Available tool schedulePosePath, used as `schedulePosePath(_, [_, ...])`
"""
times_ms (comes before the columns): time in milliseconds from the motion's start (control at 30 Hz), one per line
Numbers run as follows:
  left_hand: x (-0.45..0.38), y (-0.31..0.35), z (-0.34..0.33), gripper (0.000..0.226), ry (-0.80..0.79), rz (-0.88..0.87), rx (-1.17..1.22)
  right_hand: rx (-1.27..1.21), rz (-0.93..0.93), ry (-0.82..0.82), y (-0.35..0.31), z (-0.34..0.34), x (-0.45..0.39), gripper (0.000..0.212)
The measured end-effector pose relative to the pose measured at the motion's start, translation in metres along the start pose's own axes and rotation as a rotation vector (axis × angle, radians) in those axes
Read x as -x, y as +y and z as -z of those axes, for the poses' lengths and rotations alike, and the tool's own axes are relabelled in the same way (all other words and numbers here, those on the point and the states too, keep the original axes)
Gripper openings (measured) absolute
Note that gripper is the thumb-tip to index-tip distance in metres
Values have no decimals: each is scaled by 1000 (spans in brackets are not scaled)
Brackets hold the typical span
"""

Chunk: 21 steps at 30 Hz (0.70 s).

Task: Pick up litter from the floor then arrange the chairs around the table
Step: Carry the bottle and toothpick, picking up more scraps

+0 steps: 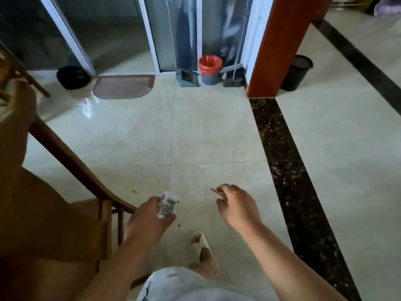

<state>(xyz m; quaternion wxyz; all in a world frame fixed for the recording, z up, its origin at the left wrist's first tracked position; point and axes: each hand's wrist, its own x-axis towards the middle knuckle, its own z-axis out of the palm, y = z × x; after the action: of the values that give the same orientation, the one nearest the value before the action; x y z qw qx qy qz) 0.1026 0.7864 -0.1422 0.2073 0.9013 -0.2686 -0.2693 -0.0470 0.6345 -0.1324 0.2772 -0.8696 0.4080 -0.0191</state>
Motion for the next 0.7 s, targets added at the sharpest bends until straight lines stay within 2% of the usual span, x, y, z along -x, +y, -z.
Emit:
schedulePosePath(333, [-179, 25, 71, 53, 131, 103, 19, 46, 138, -98, -68, 13, -204, 29])
schedulePosePath(567, [-255, -5, 100, 59, 208, 323, 166, 116, 267, -258, -122, -16, -330, 29])
schedulePosePath(700, [-304, -21, 110, 54, 260, 502, 228, 126, 365, -383, -158, -48, -407, 33])
